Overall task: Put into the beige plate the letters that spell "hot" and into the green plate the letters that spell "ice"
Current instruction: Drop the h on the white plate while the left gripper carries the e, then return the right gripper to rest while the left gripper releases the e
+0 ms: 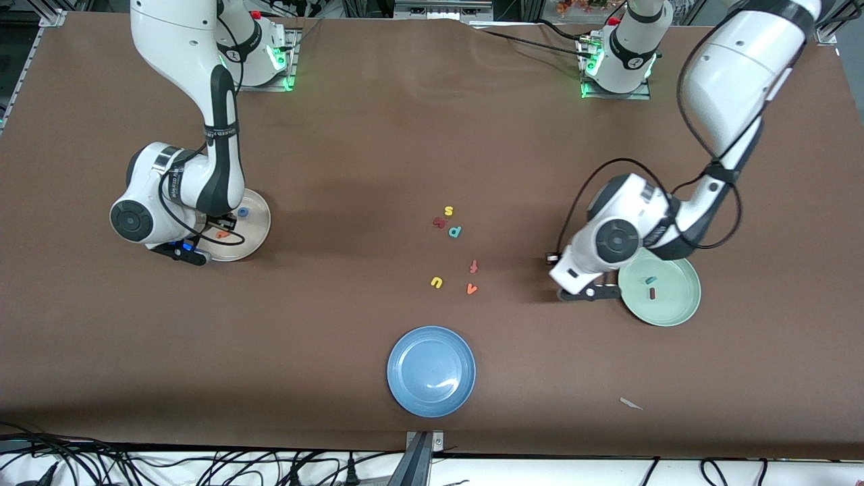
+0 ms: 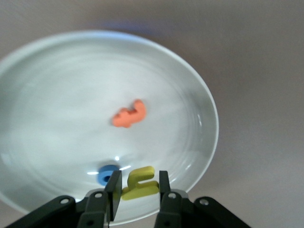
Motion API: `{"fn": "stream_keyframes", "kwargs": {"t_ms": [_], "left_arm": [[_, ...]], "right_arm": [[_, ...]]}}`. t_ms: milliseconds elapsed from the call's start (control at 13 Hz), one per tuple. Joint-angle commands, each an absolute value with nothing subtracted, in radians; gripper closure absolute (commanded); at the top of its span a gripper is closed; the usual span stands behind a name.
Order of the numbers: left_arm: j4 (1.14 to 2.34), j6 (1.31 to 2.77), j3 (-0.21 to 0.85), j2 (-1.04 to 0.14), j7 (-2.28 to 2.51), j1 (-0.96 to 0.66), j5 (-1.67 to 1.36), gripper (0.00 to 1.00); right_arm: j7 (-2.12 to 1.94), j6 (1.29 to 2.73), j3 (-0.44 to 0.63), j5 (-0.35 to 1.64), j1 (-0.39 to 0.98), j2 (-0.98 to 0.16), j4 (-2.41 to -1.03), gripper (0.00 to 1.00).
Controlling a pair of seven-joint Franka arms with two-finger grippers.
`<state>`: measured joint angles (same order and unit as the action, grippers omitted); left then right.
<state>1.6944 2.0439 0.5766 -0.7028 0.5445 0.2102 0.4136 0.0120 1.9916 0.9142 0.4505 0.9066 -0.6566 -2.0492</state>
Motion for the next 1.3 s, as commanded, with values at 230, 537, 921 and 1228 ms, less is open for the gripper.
{"fn": "stream_keyframes", "kwargs": {"t_ms": [230,537,921,1228], "left_arm": [[1.721,2.022,0.578,-0.66,0.218,0.376,0.486,0.85],[1.72,2.032,0.578,-0.675,0.077,0.454,0.595,0.82],[1.713,2.037,0.58,-0.693,0.005,0.471,0.661,0.0],[1.707,2.036,0.597,-0.692,0.082,0.454,0.612,0.0]], "right_arm": [[-0.011,1.984,0.919,0.449,0.922,-0.588,-2.1,0.0],[-0.02,1.63,1.046,0.437,0.914,-0.572,-1.816,0.0],[-0.049,1.433,1.144,0.434,0.913,-0.572,-1.502,0.0],[-0.051,1.367,1.164,0.439,0.874,-0.581,-1.359,0.0]]}}
